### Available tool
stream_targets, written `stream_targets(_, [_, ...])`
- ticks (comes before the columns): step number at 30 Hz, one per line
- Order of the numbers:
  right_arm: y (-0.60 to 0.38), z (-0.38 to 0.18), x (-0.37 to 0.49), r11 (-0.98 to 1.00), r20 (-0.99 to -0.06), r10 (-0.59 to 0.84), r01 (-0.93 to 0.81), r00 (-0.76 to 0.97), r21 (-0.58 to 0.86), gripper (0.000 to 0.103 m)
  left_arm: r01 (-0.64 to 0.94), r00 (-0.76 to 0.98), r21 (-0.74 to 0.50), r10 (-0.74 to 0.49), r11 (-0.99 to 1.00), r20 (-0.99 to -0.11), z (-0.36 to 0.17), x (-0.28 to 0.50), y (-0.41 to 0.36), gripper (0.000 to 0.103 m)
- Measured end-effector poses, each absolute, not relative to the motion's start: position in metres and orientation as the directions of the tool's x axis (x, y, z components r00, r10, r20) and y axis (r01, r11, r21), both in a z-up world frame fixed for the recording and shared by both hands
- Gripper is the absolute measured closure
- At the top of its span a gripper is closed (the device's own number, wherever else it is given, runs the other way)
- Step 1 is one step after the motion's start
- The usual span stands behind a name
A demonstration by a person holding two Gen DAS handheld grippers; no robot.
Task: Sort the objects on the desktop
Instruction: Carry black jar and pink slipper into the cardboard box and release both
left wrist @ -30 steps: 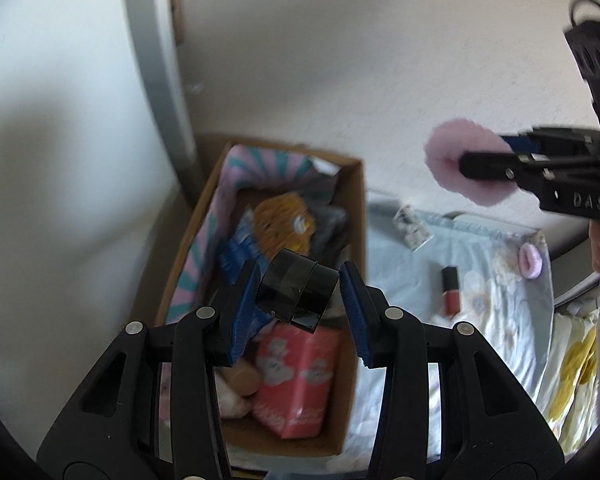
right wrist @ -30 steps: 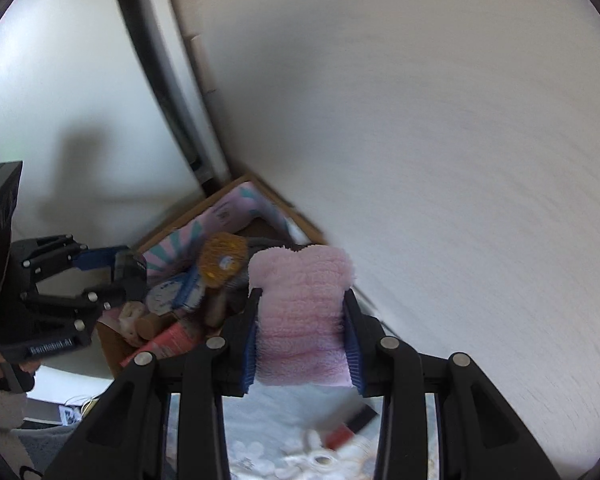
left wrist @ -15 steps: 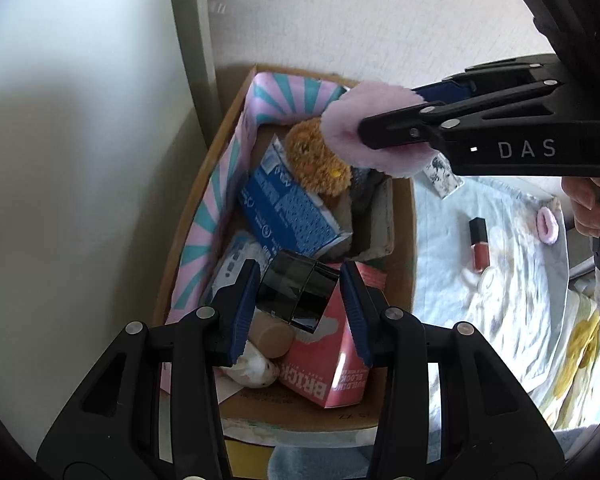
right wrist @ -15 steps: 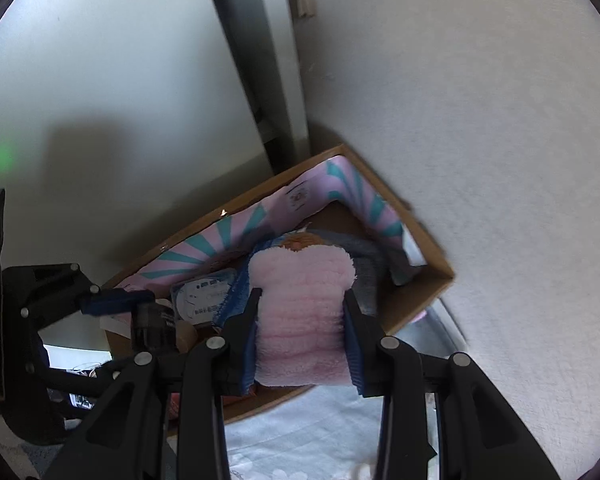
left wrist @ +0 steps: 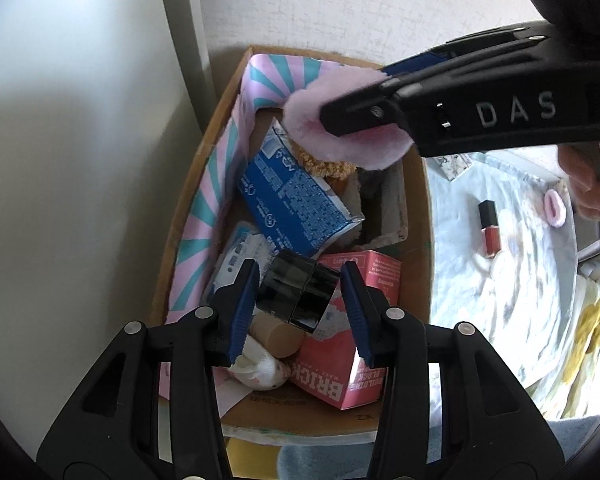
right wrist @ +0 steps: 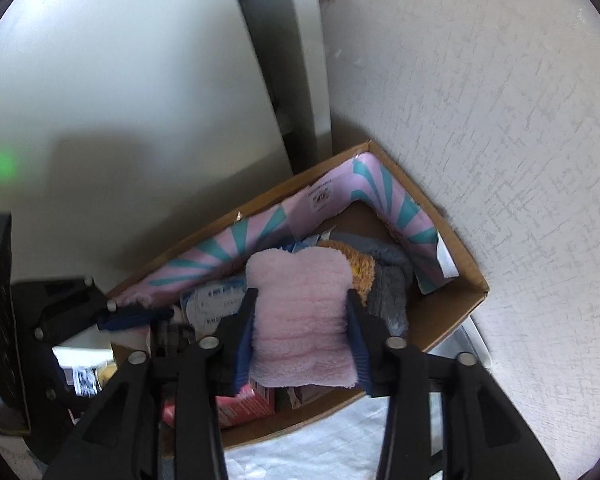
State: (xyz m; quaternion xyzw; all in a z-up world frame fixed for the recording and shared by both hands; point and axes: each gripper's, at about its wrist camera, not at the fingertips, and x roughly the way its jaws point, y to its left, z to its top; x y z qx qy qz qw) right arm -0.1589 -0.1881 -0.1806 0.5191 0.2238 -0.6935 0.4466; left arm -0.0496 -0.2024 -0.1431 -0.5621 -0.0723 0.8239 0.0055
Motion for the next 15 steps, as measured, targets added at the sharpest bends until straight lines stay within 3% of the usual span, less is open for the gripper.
stream_targets(1, [-0.188,-0.181,-0.162,-0.511,-0.919,-0.391,0.842,-0.051,0.171,0.041,0.081,-0.366,-0.136,0.097,-0.987,-0.926,-0.143,-0.05,-0.203,0.046])
stream_targets(2, [-0.187,-0.181,-0.165,-0.526,-0.917,-0.396,0.832,-0.057,0.175,0.016,0.088,-0.364,-0.13,0.089,-0.988,-0.927,-0.143,-0.051,-0.204,0.004])
stream_targets(3, [-0.186,-0.178,-0.166,-0.538,-0.911,-0.404,0.826,-0.08,0.166,0.007,0.095,-0.382,-0.113,0.069,-0.989,-0.922,-0.141,-0.051,-0.204,0.0])
stream_targets(4, [-0.184,-0.175,-0.167,-0.549,-0.904,-0.413,0.822,-0.11,0.151,0.0,0.089,-0.4,-0.099,0.056,-0.991,-0.915,-0.139,-0.051,-0.203,0.0])
stream_targets(15, [-0.161,-0.155,-0.181,-0.632,-0.875,-0.436,0.764,-0.21,0.132,0.0,0.101,-0.431,-0.109,0.055,-0.989,-0.901,-0.137,-0.057,-0.211,0.0])
